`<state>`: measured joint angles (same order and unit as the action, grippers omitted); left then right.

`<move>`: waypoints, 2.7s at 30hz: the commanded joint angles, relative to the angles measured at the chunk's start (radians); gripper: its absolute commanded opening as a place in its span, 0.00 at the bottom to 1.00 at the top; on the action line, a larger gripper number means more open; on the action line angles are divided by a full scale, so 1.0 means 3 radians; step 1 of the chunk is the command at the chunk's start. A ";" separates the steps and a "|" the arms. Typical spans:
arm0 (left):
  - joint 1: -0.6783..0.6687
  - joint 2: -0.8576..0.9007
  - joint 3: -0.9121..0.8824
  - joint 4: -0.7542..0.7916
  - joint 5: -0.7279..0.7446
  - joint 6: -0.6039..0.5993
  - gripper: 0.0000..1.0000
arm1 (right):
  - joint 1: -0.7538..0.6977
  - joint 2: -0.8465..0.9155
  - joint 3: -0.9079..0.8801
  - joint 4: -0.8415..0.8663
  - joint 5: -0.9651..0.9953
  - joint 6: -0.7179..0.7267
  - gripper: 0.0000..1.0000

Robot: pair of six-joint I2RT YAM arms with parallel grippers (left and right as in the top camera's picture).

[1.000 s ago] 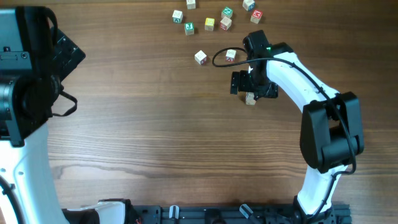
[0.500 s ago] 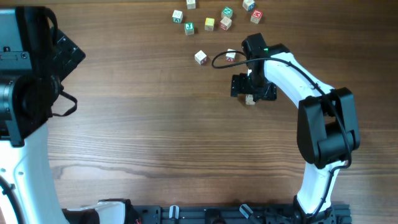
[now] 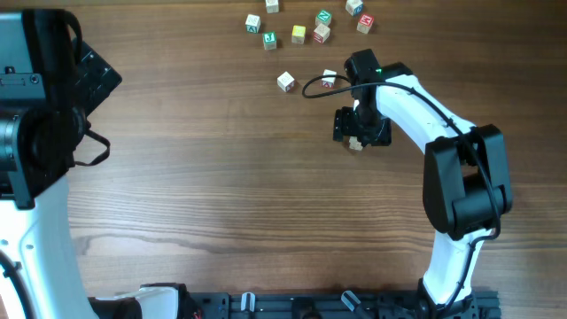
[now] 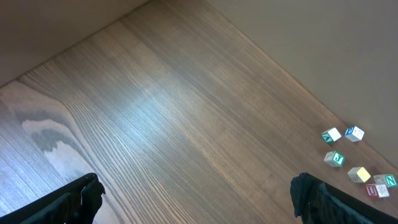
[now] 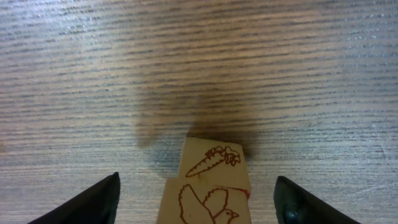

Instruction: Form a tower

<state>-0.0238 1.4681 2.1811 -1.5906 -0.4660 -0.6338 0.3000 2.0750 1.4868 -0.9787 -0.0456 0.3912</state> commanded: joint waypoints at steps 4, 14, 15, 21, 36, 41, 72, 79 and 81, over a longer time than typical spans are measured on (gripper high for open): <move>0.0024 0.0025 -0.0008 -0.0001 0.0017 -0.0009 1.00 | 0.0017 0.0060 -0.0020 -0.0006 -0.0031 0.0019 0.66; 0.0024 0.0025 -0.0008 -0.0001 0.0017 -0.0008 1.00 | 0.0017 0.0060 -0.0020 -0.0010 -0.0029 0.0015 0.40; 0.0024 0.0025 -0.0008 -0.0001 0.0017 -0.0009 1.00 | 0.0017 0.0060 -0.0020 -0.0011 -0.0029 0.0014 0.36; 0.0024 0.0025 -0.0008 -0.0001 0.0017 -0.0008 1.00 | 0.0017 0.0060 -0.0020 -0.0019 -0.0029 0.0014 0.23; 0.0024 0.0025 -0.0008 -0.0001 0.0017 -0.0008 1.00 | -0.0268 0.0031 0.0749 -0.0591 0.0425 -0.0549 0.04; 0.0024 0.0025 -0.0008 -0.0009 0.0017 -0.0008 1.00 | -0.0306 0.0038 0.0665 -0.0381 0.0398 -0.0867 0.07; 0.0024 0.0025 -0.0008 -0.0051 0.0015 -0.0009 1.00 | -0.0306 0.0041 -0.0169 0.0011 0.0060 -0.0507 0.71; 0.0024 0.0025 -0.0008 -0.0051 0.0017 -0.0009 1.00 | -0.0306 0.0014 0.0426 -0.0523 0.0060 -0.0464 1.00; 0.0024 0.0025 -0.0008 -0.0051 0.0015 -0.0009 1.00 | -0.0306 0.0014 0.0665 -0.0610 0.0045 -0.0418 1.00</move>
<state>-0.0238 1.4681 2.1811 -1.6058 -0.4660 -0.6338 0.2077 2.0724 1.5742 -1.1439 -0.0254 0.2420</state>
